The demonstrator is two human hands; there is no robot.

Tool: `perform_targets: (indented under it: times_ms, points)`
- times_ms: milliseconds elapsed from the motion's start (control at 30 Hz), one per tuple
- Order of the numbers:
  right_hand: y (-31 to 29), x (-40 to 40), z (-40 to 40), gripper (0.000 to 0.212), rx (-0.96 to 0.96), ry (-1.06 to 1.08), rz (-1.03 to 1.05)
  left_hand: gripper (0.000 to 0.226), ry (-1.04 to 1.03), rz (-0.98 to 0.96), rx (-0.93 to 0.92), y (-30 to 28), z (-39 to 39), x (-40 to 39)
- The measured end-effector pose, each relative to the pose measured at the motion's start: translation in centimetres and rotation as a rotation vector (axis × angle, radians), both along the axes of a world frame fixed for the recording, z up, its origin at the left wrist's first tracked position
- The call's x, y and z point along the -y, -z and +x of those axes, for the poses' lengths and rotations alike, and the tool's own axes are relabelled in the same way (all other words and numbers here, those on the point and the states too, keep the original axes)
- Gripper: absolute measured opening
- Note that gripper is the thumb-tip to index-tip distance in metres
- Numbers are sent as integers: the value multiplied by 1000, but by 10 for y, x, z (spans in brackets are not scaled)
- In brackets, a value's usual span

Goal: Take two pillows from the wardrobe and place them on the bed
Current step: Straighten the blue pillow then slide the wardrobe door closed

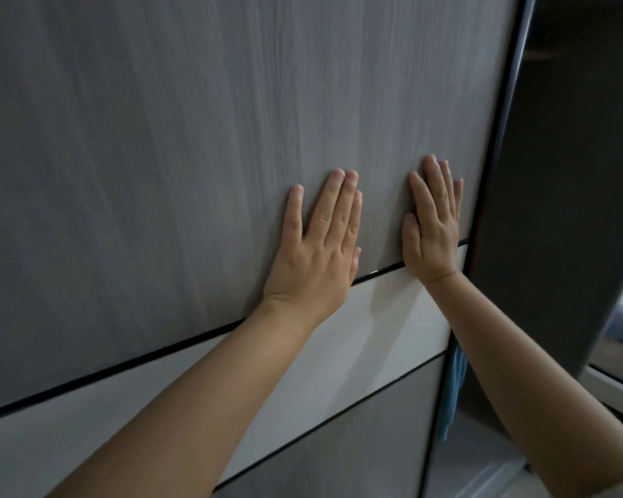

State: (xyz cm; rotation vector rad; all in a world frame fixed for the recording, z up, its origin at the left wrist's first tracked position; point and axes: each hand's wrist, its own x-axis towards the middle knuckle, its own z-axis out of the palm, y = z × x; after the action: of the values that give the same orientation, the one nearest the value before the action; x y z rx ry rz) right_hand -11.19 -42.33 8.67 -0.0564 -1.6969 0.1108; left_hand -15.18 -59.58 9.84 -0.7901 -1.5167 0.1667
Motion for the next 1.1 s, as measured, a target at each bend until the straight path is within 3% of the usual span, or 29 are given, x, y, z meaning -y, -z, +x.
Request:
perform_targets:
  times_ms: [600,1100]
  points:
    - [-1,-204,39,53,92,94,11,60,-54,-38,40,-3,41,-204]
    - [3,-384,79,54,207,41,-123,54,29,-41,52,-5,72,-397]
